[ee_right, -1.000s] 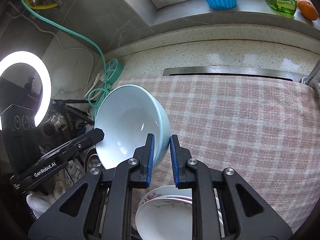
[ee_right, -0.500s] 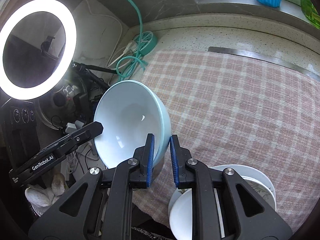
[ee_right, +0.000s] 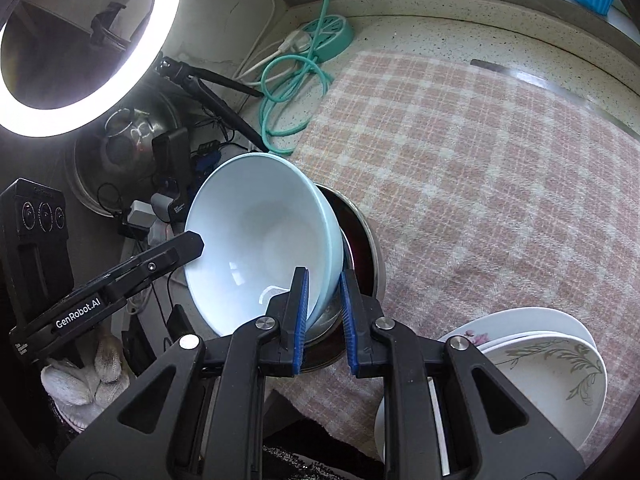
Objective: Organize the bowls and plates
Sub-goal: 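Lift the pale blue bowl and lower it into the nested steel bowls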
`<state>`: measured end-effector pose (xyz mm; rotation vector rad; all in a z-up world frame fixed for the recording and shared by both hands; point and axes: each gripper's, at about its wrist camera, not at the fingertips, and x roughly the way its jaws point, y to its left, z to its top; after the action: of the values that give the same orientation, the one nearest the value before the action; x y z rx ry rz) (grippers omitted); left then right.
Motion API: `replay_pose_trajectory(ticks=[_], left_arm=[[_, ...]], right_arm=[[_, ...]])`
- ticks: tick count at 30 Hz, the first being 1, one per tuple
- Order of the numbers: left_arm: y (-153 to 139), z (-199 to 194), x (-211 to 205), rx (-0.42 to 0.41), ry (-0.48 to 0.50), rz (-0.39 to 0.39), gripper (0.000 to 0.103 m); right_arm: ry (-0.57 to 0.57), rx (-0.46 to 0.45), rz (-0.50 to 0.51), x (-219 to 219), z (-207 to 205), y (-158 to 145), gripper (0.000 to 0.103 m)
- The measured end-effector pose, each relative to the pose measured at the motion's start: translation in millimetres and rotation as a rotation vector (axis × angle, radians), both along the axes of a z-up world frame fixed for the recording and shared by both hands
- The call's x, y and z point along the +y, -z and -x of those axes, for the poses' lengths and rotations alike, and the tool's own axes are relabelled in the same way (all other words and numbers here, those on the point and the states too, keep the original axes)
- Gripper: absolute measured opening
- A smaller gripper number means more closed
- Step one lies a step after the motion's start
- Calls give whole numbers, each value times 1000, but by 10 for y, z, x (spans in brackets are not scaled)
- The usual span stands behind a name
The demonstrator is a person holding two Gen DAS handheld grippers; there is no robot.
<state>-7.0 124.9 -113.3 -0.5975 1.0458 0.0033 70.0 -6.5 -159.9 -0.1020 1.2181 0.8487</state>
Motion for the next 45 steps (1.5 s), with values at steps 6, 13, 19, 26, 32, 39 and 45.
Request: replay_pose_trajectory(ticks=[6, 13, 19, 26, 32, 39, 45], left_arm=[[105, 84, 50, 24, -5, 11, 8], [168, 119, 42, 42, 5, 15, 8], [229, 126, 42, 63, 10, 21, 8], [235, 133, 25, 66, 16, 16, 8], [233, 136, 31, 67, 11, 18, 8], [249, 128, 22, 72, 15, 15, 8], [245, 130, 28, 71, 20, 18, 8]], right_arm=[[-10, 2, 30, 85, 60, 92, 16], [-10, 3, 58, 113, 83, 167, 16], [-12, -4, 65, 117, 89, 167, 18], [-24, -40, 93, 152, 108, 153, 19], [-43, -71, 118, 199, 144, 140, 19], [-50, -89, 128, 183, 148, 130, 19], [-50, -102, 117, 168, 164, 86, 22]])
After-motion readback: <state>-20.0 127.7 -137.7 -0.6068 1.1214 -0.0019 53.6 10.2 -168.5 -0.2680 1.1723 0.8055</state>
